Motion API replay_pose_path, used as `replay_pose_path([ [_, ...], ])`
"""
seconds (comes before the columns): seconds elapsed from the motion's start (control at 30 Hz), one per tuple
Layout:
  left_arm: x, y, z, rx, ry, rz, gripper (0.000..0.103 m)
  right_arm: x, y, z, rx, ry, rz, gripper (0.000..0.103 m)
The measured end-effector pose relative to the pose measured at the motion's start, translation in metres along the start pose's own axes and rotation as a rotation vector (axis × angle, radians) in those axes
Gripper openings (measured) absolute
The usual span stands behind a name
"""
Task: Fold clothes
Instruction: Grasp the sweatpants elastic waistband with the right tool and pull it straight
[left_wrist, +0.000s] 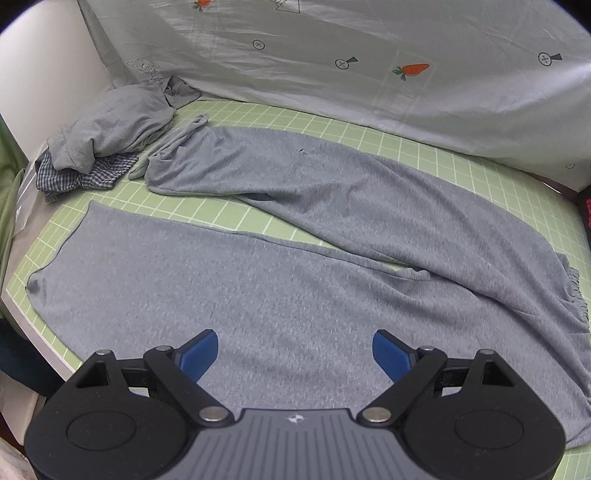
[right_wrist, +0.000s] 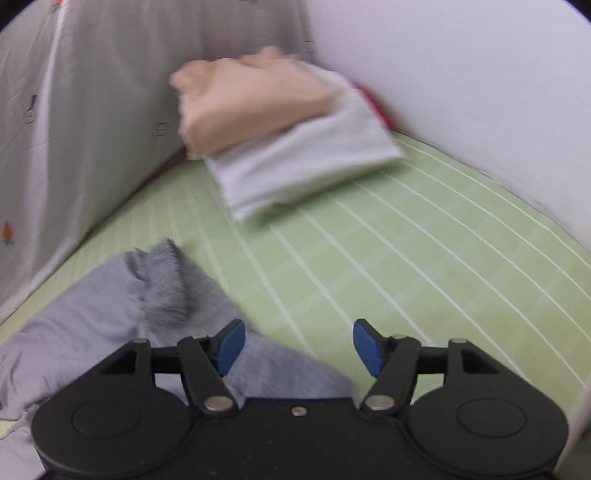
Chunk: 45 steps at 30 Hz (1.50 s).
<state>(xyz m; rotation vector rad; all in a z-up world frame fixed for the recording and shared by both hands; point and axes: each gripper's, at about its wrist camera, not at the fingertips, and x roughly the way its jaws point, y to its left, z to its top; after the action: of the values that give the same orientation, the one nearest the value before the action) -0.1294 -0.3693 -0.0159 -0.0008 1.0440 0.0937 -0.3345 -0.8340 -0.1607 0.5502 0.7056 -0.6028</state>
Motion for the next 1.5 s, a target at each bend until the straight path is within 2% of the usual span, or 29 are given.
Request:
replay_pose_path([
  [0.07, 0.002, -0.003, 0.002, -0.005, 0.001, 0.009, 0.091, 0.013, 0.021, 0.008, -0.053, 0.006, 0.034, 0.067],
  [0.17, 0.007, -0.007, 0.006, -0.013, 0.004, 0.024, 0.091, 0.035, 0.053, 0.015, -0.121, 0.028, 0.097, 0.077],
  [0.43, 0.030, -0.021, 0.029, -0.022, 0.039, 0.060, 0.092, 0.110, 0.113, 0.042, -0.266, 0.083, 0.157, 0.078],
  [0.47, 0.033, -0.022, 0.032, -0.021, 0.044, 0.064, 0.092, 0.119, 0.117, 0.046, -0.281, 0.097, 0.159, 0.073],
  [0.5, 0.036, -0.024, 0.036, -0.020, 0.049, 0.068, 0.092, 0.127, 0.120, 0.049, -0.301, 0.115, 0.160, 0.057],
  [0.53, 0.039, -0.026, 0.040, -0.019, 0.054, 0.072, 0.092, 0.133, 0.124, 0.052, -0.327, 0.119, 0.154, 0.048],
  [0.57, 0.042, -0.028, 0.043, -0.018, 0.059, 0.076, 0.092, 0.136, 0.127, 0.055, -0.358, 0.110, 0.143, 0.045],
  [0.6, 0.045, -0.029, 0.047, -0.016, 0.062, 0.079, 0.092, 0.139, 0.129, 0.058, -0.383, 0.092, 0.115, 0.036],
  [0.73, 0.055, -0.034, 0.058, -0.012, 0.069, 0.070, 0.092, 0.152, 0.124, 0.080, -0.410, 0.019, -0.075, 0.019],
  [0.8, 0.060, -0.036, 0.061, -0.005, 0.078, 0.062, 0.092, 0.165, 0.112, 0.091, -0.387, 0.036, -0.125, 0.000],
  [0.87, 0.064, -0.037, 0.063, 0.000, 0.086, 0.053, 0.092, 0.167, 0.104, 0.097, -0.356, 0.057, -0.104, 0.000],
  [0.93, 0.066, -0.037, 0.063, 0.002, 0.084, 0.043, 0.092, 0.155, 0.105, 0.096, -0.330, 0.045, -0.060, 0.016],
  [1.0, 0.068, -0.034, 0.065, 0.006, 0.082, 0.034, 0.092, 0.135, 0.109, 0.087, -0.317, 0.002, -0.014, 0.057],
  [1.03, 0.068, -0.034, 0.065, 0.007, 0.081, 0.030, 0.092, 0.127, 0.110, 0.082, -0.300, -0.015, 0.011, 0.064],
  [1.07, 0.068, -0.033, 0.064, 0.006, 0.082, 0.028, 0.092, 0.121, 0.110, 0.077, -0.275, -0.024, 0.037, 0.078],
  [1.1, 0.068, -0.032, 0.063, 0.005, 0.084, 0.025, 0.092, 0.119, 0.111, 0.073, -0.259, -0.018, 0.059, 0.084],
  [1.2, 0.068, -0.029, 0.061, 0.003, 0.087, 0.017, 0.092, 0.122, 0.115, 0.064, -0.242, 0.034, 0.099, 0.085],
  [1.33, 0.065, -0.025, 0.059, -0.004, 0.082, 0.021, 0.092, 0.122, 0.119, 0.060, -0.255, 0.051, 0.099, 0.086],
  [1.43, 0.066, -0.022, 0.057, -0.022, 0.087, 0.026, 0.092, 0.136, 0.126, 0.059, -0.310, 0.083, 0.038, 0.085],
  [1.47, 0.066, -0.021, 0.056, -0.029, 0.089, 0.025, 0.092, 0.139, 0.126, 0.059, -0.321, 0.091, 0.035, 0.080],
  [1.5, 0.066, -0.020, 0.056, -0.033, 0.089, 0.025, 0.092, 0.140, 0.123, 0.060, -0.324, 0.100, 0.049, 0.058],
])
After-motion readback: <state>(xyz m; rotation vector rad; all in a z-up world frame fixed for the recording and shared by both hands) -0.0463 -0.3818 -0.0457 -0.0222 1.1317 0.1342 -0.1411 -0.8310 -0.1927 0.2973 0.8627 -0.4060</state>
